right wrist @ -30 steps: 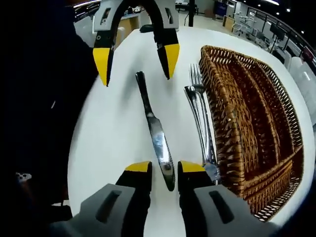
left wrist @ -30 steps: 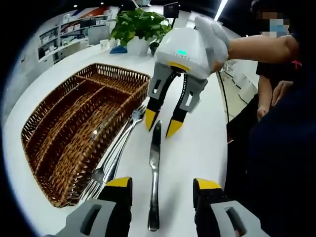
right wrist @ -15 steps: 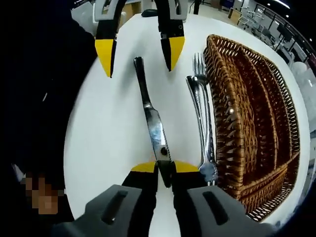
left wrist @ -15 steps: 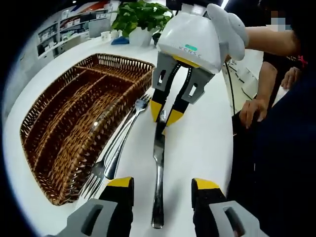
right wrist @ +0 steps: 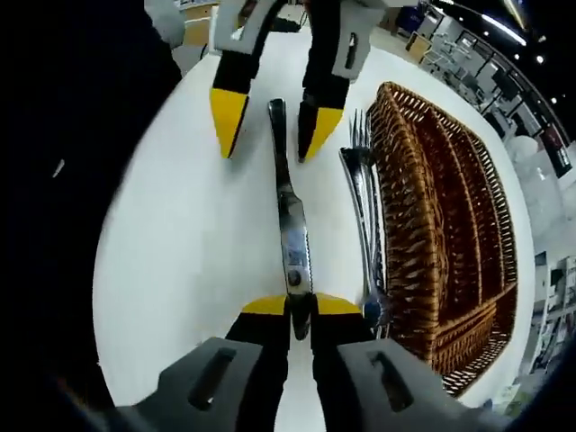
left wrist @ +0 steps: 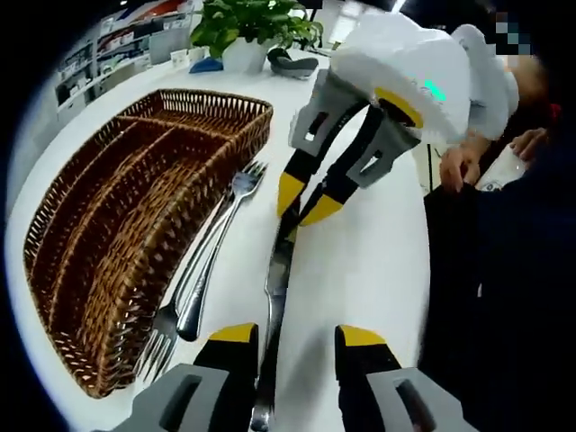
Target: Arrange the knives, forks, and spoons in their matching storage slots by inserting each utensil handle-first until every utensil is classified and aligned in the correct compartment
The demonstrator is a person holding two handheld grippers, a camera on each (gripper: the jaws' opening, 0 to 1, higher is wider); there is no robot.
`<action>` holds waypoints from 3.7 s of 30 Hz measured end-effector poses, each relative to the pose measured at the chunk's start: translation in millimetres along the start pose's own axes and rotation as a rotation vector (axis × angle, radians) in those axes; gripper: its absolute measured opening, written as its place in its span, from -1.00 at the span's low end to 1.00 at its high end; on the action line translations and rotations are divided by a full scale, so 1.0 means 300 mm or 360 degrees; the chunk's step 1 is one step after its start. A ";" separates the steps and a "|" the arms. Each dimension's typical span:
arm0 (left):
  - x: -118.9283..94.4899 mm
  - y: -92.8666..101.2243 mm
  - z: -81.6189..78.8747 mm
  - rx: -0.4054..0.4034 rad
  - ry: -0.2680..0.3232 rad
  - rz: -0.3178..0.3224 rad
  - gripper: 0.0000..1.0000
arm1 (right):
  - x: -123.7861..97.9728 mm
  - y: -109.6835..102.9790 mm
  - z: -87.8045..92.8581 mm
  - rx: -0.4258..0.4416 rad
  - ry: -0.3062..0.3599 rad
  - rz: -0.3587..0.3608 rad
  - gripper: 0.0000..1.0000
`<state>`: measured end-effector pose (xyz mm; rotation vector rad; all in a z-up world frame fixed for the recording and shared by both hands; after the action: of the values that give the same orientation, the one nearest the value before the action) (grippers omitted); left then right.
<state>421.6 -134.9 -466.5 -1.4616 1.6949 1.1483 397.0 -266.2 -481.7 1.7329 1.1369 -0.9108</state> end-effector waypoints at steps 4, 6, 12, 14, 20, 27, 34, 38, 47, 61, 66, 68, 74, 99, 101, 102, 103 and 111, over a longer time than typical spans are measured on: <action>0.023 -0.005 -0.005 0.0066 -0.0068 0.0017 -0.51 | -0.007 -0.017 0.002 -0.0010 0.0031 0.0100 -0.87; 0.039 -0.010 -0.006 0.0080 -0.0095 0.0019 -0.55 | -0.009 -0.023 0.004 -0.0028 0.0045 0.0145 -0.87; 0.051 -0.032 -0.012 0.0163 -0.0138 -0.0032 -0.87 | -0.012 -0.036 0.000 -0.0079 0.0056 0.0236 -0.86; 0.051 -0.025 -0.016 0.0162 -0.0145 -0.0023 -0.87 | -0.013 -0.038 -0.003 -0.0077 0.0054 0.0259 -0.86; 0.061 -0.015 -0.032 0.0165 -0.0117 0.0007 -0.84 | -0.011 -0.050 -0.002 -0.0125 0.0061 0.0335 -0.86; 0.079 0.021 -0.044 0.0270 -0.0132 -0.0001 -0.86 | -0.010 -0.064 -0.007 -0.0212 0.0036 0.0431 -0.86; 0.080 0.022 -0.046 0.0170 -0.0066 0.0009 -0.92 | -0.030 -0.035 -0.008 -0.0204 0.0046 0.0532 -0.98; 0.084 0.016 -0.053 0.0097 -0.0049 0.0005 -0.92 | -0.020 -0.044 -0.003 -0.0146 0.0049 0.0496 -0.98; 0.084 0.034 -0.052 0.0104 -0.0054 -0.0095 -0.94 | -0.030 -0.011 0.002 -0.0024 0.0091 0.0263 -0.97; 0.095 0.068 -0.058 0.0153 0.0001 -0.0201 -0.98 | 0.007 -0.022 -0.016 -0.0118 0.0140 -0.0302 -0.90; 0.098 0.069 -0.055 0.0123 0.0019 -0.0203 -0.97 | 0.005 -0.025 -0.013 -0.0166 0.0159 -0.0329 -0.99; 0.098 0.068 -0.058 0.0114 0.0027 -0.0206 -0.95 | 0.002 -0.027 -0.008 -0.0171 0.0181 -0.0330 -1.00; 0.081 0.068 -0.036 0.0136 0.0004 -0.0180 -0.84 | -0.002 -0.028 -0.011 -0.0137 0.0230 -0.0364 -1.00; 0.004 0.081 -0.087 0.0392 0.0314 -0.0201 -0.71 | -0.153 0.008 -0.139 -0.0111 0.0481 -0.0290 -1.00; -0.010 0.077 -0.105 0.0427 0.0337 -0.0213 -0.75 | -0.171 0.019 -0.155 -0.0134 0.0499 -0.0282 -1.00; -0.018 0.078 -0.115 0.0435 0.0360 -0.0212 -0.76 | -0.177 0.023 -0.161 -0.0141 0.0501 -0.0281 -1.00; -0.028 0.076 -0.128 0.0445 0.0393 -0.0223 -0.77 | -0.185 0.032 -0.169 -0.0172 0.0503 -0.0275 -1.00; -0.143 0.045 -0.195 0.0498 0.0411 -0.0348 -0.89 | -0.245 0.101 -0.203 -0.0247 0.0497 -0.0200 -1.00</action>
<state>422.0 -168.3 -400.7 -1.5934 1.7375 0.5678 409.0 -240.5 -385.7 1.7291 1.4932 -0.6177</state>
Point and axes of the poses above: the point that each gripper's makers call its tool centre point, and the gripper's own axes: x roughly forward along the fingers, y roughly to its right, z roughly out of its underside, the point moved 6 cm from there along -x, roughly backward along the fingers, and after that the axes turned 2 degrees about x, right-handed, at the moved point
